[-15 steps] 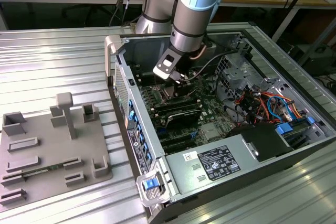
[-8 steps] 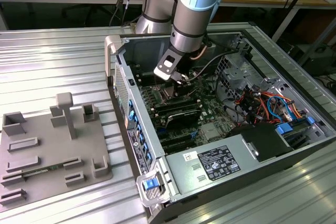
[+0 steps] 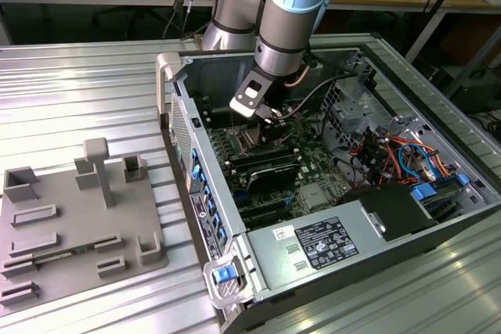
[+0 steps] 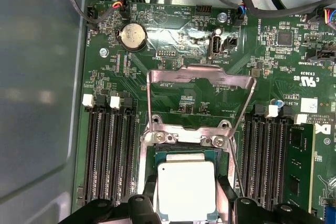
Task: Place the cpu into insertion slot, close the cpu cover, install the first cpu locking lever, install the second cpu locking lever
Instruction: 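Place the cpu into insertion slot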
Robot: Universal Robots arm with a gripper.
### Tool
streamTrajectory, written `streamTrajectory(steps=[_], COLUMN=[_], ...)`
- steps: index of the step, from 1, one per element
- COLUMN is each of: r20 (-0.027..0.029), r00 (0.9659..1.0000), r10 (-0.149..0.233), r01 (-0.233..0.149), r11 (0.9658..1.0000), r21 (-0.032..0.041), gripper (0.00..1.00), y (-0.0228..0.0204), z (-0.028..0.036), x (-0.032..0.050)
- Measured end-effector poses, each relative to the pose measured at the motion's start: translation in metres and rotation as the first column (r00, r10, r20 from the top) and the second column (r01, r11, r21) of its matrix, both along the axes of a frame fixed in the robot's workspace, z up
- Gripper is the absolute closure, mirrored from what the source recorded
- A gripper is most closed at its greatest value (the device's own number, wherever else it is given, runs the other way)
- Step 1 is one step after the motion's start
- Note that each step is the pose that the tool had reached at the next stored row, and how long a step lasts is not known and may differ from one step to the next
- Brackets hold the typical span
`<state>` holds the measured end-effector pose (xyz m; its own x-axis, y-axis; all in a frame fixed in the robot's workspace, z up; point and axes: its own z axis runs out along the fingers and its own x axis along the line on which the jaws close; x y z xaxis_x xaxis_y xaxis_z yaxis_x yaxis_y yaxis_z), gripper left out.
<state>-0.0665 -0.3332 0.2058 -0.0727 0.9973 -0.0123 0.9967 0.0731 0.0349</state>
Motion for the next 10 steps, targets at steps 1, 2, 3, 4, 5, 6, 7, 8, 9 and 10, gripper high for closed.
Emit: streamTrajectory(steps=[1, 2, 3, 4, 5, 6, 7, 8, 9, 10], r20=[0.0, -0.0002, -0.0003, -0.0004, -0.0002, -0.0002, -0.0002, -0.0002, -0.0003, -0.0003], r00=[1.0, 1.0, 0.9999, 0.9997, 0.9995, 0.9993, 0.9992, 0.999, 0.9987, 0.9984], r10=[-0.001, -0.009, -0.017, -0.025, -0.031, -0.036, -0.04, -0.044, -0.05, -0.056], r01=[0.001, 0.009, 0.017, 0.025, 0.031, 0.036, 0.04, 0.044, 0.05, 0.056], r11=[1.0, 1.0, 0.9999, 0.9997, 0.9995, 0.9993, 0.9992, 0.999, 0.9987, 0.9984], r21=[0.0, -0.0002, -0.0004, -0.0005, -0.0003, -0.0002, -0.0002, -0.0001, -0.0003, -0.0004], gripper=[0.47, 0.47, 0.47, 0.47, 0.47, 0.47, 0.47, 0.47, 0.47, 0.47], y=[0.0, -0.0001, -0.0001, -0.0001, 0.0, -0.0001, -0.0001, 0.0, -0.0001, -0.0001], z=[0.0, 0.0001, 0.0001, 0.0001, -0.0001, -0.0004, -0.0006, -0.0008, -0.001, -0.0011], x=[0.0, 0.0001, 0.0001, 0.0001, 0.0002, 0.0002, 0.0002, 0.0002, 0.0002, 0.0002])
